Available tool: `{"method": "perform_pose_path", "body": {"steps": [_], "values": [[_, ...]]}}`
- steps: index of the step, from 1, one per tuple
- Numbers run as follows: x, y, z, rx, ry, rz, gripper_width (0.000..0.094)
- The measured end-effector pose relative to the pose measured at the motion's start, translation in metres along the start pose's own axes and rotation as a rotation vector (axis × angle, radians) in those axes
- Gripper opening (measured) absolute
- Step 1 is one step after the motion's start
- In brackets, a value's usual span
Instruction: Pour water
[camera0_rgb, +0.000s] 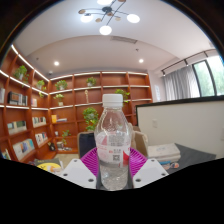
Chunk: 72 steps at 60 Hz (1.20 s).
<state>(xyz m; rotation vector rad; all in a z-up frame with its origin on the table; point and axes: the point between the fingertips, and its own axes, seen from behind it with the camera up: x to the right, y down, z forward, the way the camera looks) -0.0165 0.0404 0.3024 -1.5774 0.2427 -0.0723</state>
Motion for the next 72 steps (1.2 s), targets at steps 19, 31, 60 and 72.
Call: {"method": "perform_pose_path", "body": {"steps": [19, 31, 60, 72], "values": [[0.163, 0.086, 0.021, -0.100, 0.278, -0.085, 0.0394], [0.198, 0.145, 0.030, -0.183, 0.280, -0.065, 0.0395], [0.204, 0.188, 0.033, -0.244, 0.267, -0.089, 0.0613], [0.178, 0.209, 0.004, -0.303, 0.165, -0.091, 0.0896]]}}
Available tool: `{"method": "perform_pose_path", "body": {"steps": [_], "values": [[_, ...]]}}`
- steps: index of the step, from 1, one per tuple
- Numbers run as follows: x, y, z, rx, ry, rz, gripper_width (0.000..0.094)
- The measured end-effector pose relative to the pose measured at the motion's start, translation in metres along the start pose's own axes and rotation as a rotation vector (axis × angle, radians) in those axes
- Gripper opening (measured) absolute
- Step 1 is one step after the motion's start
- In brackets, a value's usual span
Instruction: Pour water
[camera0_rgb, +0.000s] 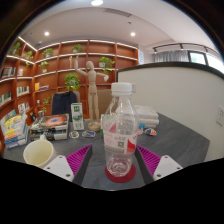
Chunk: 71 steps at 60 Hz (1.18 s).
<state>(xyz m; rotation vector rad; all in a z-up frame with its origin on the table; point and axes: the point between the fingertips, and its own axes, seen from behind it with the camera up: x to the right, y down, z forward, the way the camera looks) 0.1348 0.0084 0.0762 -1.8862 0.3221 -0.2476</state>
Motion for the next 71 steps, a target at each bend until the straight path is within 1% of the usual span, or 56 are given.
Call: {"method": "perform_pose_path", "body": {"steps": [8, 15, 24, 31, 35, 43, 48, 61, 71], "values": [[0.003, 0.012, -0.045, -0.012, 0.013, -0.052, 0.0882], [0.000, 0.003, -0.094, 0.034, -0.017, -0.055, 0.0883], [-0.014, -0.022, -0.154, 0.099, -0.090, -0.018, 0.0884], [-0.034, -0.038, -0.186, 0.149, -0.157, -0.004, 0.0884], [-0.044, -0.043, -0.201, 0.160, -0.187, 0.003, 0.0880], [-0.064, -0.051, -0.222, 0.184, -0.235, -0.013, 0.0884], [-0.071, -0.049, -0.224, 0.178, -0.253, -0.039, 0.0877], [-0.075, -0.048, -0.230, 0.173, -0.246, -0.075, 0.0881], [-0.084, -0.047, -0.234, 0.173, -0.284, -0.080, 0.0883]]}}
